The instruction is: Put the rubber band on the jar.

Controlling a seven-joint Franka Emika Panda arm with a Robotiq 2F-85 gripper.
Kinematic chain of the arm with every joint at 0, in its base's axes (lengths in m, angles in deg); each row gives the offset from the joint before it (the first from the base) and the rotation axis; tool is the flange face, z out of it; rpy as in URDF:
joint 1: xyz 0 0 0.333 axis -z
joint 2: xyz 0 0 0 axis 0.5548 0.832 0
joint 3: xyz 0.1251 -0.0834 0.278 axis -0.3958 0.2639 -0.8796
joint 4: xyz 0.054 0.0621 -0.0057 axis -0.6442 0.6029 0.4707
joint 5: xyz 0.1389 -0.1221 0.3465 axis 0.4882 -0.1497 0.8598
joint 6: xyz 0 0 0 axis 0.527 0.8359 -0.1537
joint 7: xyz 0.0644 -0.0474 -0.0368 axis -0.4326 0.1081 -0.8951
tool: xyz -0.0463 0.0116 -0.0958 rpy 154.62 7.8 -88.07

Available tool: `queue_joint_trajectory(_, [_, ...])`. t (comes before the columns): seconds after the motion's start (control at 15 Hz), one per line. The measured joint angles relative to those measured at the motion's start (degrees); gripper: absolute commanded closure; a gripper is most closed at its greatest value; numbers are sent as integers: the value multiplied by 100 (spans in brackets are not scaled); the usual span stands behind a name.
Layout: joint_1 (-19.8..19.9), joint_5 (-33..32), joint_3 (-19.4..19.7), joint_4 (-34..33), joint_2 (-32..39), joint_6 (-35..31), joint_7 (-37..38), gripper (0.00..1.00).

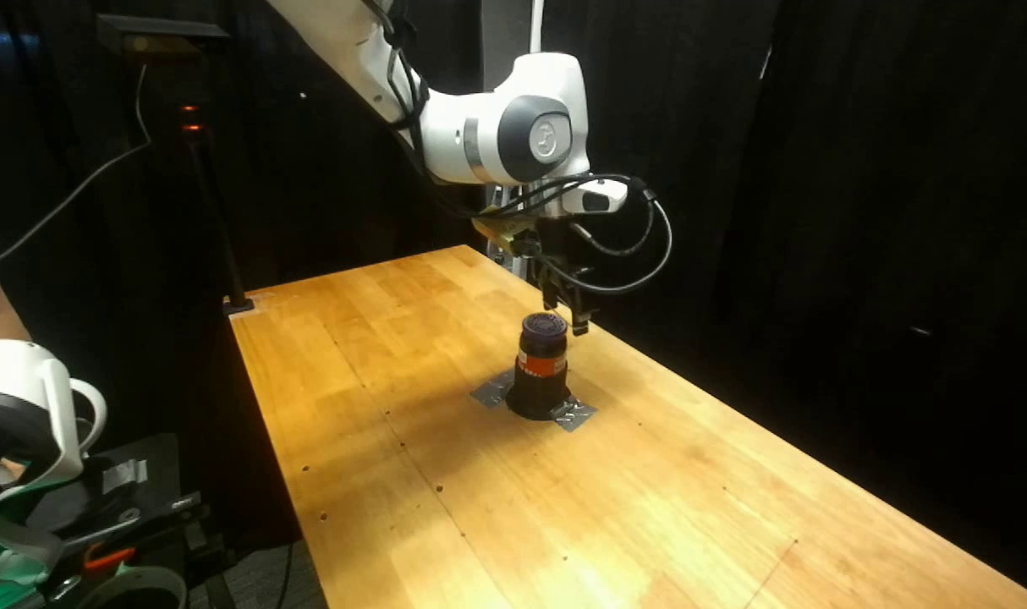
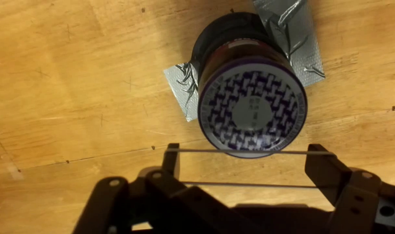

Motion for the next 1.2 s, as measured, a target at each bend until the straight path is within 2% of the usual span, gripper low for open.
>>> queue_joint_trajectory(0.67, [26,594,14,-218,238,727,-320,0])
queue_joint_trajectory(1.2, [-85,578,237,-275,363,324,-16,0])
